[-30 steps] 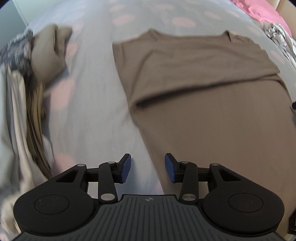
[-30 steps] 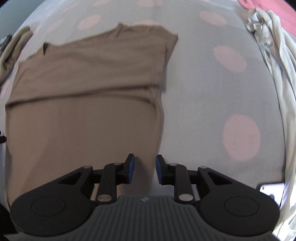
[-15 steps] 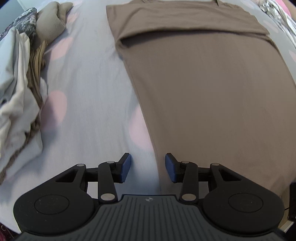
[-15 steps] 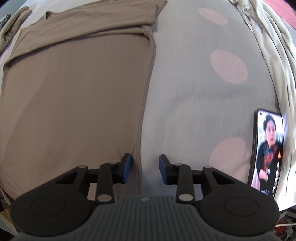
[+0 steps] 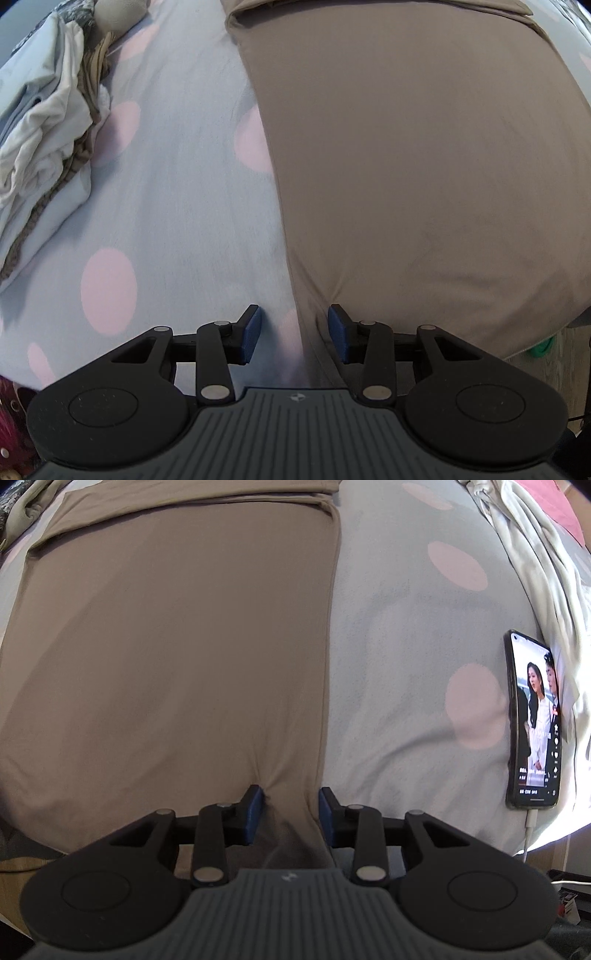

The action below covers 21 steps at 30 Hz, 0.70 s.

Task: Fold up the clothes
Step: 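Grasp the taupe shirt hem with both tools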

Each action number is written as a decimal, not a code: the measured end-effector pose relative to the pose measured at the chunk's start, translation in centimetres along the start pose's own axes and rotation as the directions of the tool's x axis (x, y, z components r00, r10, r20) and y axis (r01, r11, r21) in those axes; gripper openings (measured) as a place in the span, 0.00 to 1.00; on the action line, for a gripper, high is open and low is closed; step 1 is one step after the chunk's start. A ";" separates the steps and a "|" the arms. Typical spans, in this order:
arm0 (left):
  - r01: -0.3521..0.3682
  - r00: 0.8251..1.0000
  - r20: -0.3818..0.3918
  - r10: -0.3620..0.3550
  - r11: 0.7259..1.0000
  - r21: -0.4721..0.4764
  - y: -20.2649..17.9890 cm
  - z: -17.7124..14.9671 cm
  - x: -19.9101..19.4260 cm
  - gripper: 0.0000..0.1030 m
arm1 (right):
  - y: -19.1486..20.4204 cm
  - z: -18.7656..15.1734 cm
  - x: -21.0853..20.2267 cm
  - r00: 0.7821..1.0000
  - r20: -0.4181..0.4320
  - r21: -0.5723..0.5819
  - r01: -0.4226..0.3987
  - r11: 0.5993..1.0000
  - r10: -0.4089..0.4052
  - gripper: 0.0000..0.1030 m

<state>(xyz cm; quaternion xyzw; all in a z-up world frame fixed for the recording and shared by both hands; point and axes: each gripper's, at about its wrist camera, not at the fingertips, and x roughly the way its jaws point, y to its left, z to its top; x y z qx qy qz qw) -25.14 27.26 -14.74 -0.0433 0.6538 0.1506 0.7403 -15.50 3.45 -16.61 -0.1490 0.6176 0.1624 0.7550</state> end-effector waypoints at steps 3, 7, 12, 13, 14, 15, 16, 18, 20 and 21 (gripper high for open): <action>0.000 1.000 -0.003 0.000 1.000 -0.014 -0.2 -0.7 -0.3 0.26 | 0.4 -0.1 0.1 1.000 0.005 -0.029 0.002 1.000 -0.002 0.29; 0.032 0.999 0.023 -0.032 0.999 -0.014 0.3 -0.4 -1.0 0.02 | 0.6 -0.1 -0.4 1.000 0.019 -0.030 -0.001 1.000 0.002 0.08; 0.072 0.996 0.055 -0.071 0.997 -0.014 0.9 0.0 -2.0 0.00 | 0.5 -0.1 -1.3 0.999 0.044 -0.021 -0.012 1.000 0.013 0.07; 0.085 0.994 0.068 -0.083 0.996 -0.025 1.2 -0.2 -2.4 0.00 | 0.5 0.0 -1.5 0.999 0.049 -0.018 -0.016 1.000 0.017 0.07; 0.100 0.992 0.084 -0.097 0.994 -0.042 1.8 -0.1 -2.9 0.00 | 0.4 0.1 -1.8 0.998 0.051 -0.012 -0.024 1.000 0.025 0.06; 0.116 0.989 0.100 -0.110 0.991 -0.060 2.3 0.0 -3.4 0.00 | 0.3 0.2 -2.0 0.998 0.052 -0.005 -0.034 0.999 0.034 0.06; 0.135 0.986 0.114 -0.125 0.988 -0.081 2.8 0.2 -3.8 0.00 | 0.2 0.5 -2.4 0.997 0.057 0.001 -0.044 0.999 0.044 0.06; 0.167 0.979 0.140 -0.150 0.979 -0.118 3.4 0.2 -4.7 0.00 | -0.1 1.1 -3.3 0.995 0.069 0.014 -0.067 0.998 0.066 0.06; 0.175 0.975 0.162 -0.153 0.976 -0.129 3.7 0.3 -5.7 0.00 | -0.4 1.9 -4.2 0.993 0.088 0.024 -0.085 0.996 0.082 0.06; 0.178 0.973 0.173 -0.154 0.975 -0.134 3.9 0.3 -6.2 0.00 | -0.5 2.4 -4.5 0.991 0.102 0.026 -0.088 0.996 0.085 0.06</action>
